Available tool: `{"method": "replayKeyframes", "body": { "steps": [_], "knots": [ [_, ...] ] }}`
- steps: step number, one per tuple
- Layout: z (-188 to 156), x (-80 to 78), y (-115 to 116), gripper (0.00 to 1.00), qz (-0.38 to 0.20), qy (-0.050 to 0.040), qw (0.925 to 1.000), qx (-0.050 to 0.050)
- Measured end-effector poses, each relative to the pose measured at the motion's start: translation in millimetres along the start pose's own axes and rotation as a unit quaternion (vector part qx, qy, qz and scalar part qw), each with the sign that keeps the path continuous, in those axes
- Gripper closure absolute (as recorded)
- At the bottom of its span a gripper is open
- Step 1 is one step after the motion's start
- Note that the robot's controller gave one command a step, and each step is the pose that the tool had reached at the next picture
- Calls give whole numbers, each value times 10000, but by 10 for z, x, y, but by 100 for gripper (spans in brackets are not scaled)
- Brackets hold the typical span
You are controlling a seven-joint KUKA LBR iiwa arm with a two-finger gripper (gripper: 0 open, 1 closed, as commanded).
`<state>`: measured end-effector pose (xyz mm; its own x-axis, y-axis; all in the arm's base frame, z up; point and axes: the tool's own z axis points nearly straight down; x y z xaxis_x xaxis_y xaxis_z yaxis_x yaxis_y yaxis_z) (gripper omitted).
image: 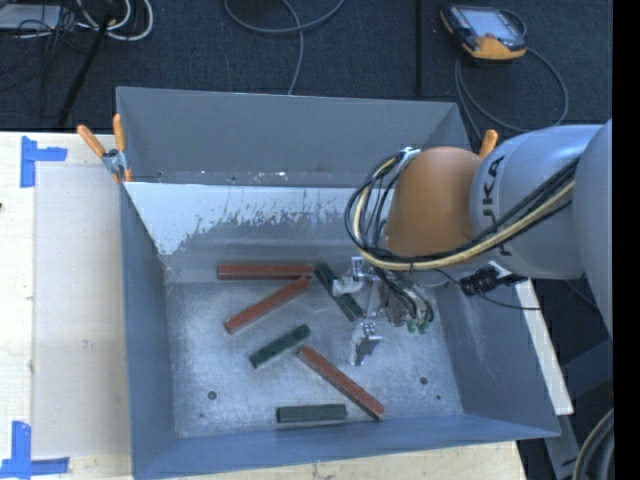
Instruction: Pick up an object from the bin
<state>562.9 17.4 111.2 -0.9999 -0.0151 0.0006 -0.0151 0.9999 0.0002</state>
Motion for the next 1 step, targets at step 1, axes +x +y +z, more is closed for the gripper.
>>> {"method": "replayKeyframes", "body": {
  "steps": [1],
  "knots": [
    [75, 536, 288, 0, -608, 0, 9981, 0]
  ]
}}
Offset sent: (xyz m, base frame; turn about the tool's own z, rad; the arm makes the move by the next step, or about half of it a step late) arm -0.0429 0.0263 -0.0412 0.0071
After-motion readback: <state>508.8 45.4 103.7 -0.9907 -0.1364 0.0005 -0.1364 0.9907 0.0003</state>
